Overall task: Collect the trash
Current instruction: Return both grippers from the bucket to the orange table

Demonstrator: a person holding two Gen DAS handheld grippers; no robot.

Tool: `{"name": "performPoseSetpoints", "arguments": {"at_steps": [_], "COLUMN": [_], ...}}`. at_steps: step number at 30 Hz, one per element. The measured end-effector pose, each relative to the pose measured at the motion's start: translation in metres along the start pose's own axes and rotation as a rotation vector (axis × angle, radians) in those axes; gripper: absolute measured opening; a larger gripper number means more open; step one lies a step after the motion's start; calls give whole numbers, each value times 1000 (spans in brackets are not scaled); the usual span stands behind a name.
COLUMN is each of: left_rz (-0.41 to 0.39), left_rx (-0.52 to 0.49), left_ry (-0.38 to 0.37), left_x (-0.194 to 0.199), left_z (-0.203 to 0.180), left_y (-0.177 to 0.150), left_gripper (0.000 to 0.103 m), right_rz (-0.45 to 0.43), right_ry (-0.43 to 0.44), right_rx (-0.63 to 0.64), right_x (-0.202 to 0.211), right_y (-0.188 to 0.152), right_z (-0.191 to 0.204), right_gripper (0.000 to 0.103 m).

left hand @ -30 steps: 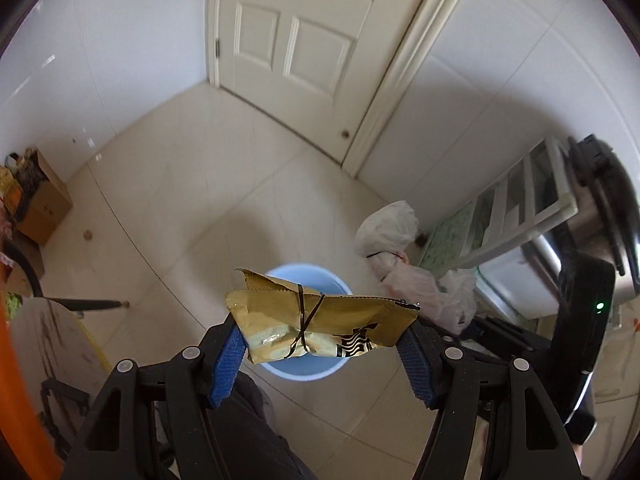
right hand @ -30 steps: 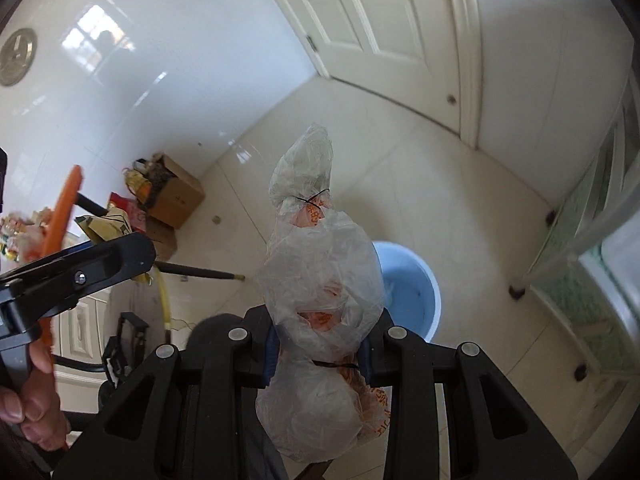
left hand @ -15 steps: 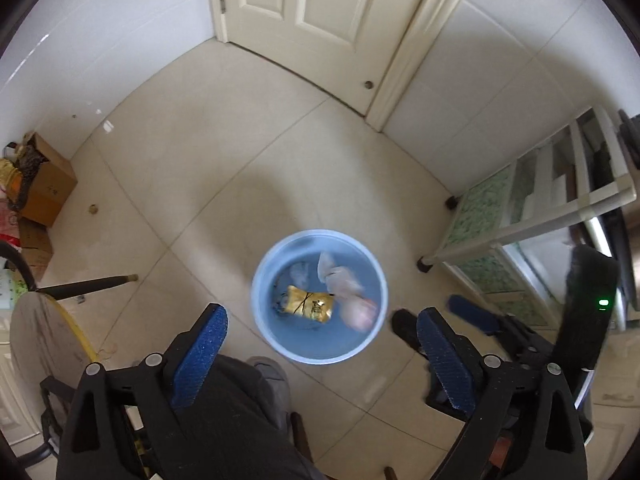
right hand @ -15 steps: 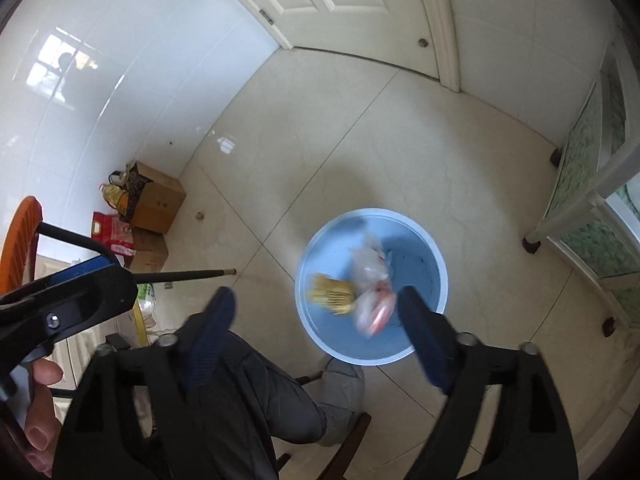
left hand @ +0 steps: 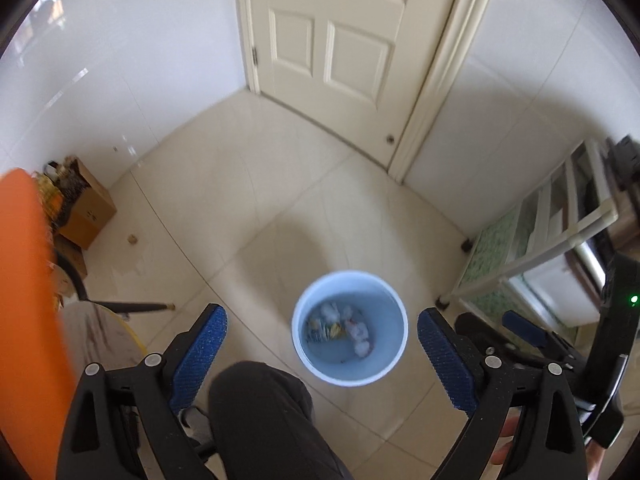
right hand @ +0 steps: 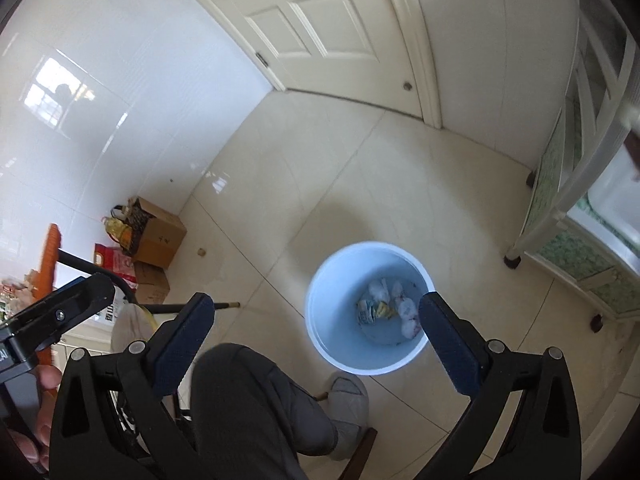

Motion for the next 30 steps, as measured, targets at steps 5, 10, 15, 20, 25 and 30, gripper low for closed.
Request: {"name": "performPoseSetpoints", "arguments": {"at_steps": [5, 10, 15, 20, 25, 30], "left_rz": [-153, -309, -434, -542, -626, -677], "left_rx": [34, 88, 143, 195, 262, 337], "left_ry": [-8, 23, 78, 148, 219, 277], "left_x": [74, 150, 218, 288, 337, 369], "left_z": [26, 63, 101, 133, 157, 177], "left_y": [-20, -44, -80, -128, -186, -250], "left_gripper": [98, 100, 102, 102, 102, 102], "right_rz": [-100, -190, -256, -293, -319, -344], "right_ry": [45, 95, 162, 238, 292, 333], "right_rx": [48, 139, 262, 393, 516, 623], "right_x": [51, 98, 134, 158, 175, 187], "right_y": [17, 25, 20, 5, -13, -37], "right_z": [46, 110, 188, 263, 333, 391], "right_gripper": [103, 103, 103, 103, 103, 103]}}
Point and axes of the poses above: each gripper's, at about its wrist camera, not at the fingertips, and x roughly against the way its jaws point, z to its left, y to its top, the point moved 6 cm from there along -x, roughly the way its jaws point, and after that the axes turned 2 degrees about z, right-handed, at the moved point
